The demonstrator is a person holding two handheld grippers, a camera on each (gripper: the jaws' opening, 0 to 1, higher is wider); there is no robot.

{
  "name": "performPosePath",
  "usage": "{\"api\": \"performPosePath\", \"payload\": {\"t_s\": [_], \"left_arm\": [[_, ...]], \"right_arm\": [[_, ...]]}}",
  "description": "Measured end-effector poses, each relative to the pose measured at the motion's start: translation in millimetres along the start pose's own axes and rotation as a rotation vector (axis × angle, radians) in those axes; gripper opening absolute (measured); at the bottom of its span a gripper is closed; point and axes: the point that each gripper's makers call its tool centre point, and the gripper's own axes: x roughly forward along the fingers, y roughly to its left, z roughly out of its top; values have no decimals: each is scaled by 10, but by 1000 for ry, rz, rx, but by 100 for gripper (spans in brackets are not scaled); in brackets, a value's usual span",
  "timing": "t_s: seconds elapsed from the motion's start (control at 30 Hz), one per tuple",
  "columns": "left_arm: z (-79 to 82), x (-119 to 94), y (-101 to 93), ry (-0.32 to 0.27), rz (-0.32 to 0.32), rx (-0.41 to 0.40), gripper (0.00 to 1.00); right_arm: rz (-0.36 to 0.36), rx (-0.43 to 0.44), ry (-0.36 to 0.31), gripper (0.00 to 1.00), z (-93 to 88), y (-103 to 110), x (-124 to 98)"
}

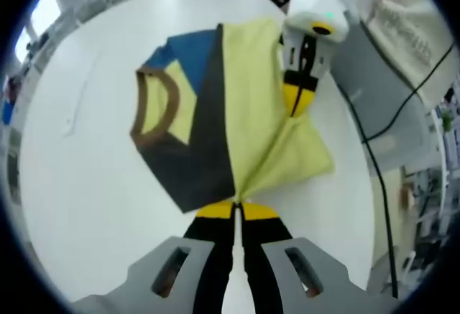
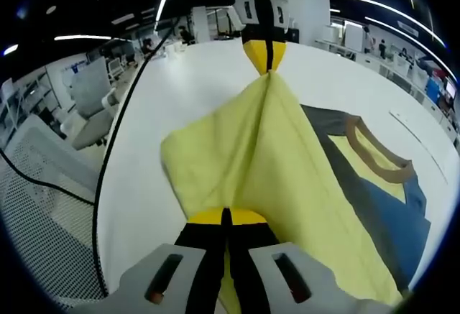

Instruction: Fold the garment on the visible template until the final outline fits inside the template.

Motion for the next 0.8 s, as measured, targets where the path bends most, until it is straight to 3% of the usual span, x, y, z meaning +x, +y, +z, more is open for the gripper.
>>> {"api": "performPosePath", "payload": {"t_s": [0.8], "left_arm": [[-160,253,69,16,-16,-56,0]], "right_arm": [[9,19,-15,1,-3,8,4]]}}
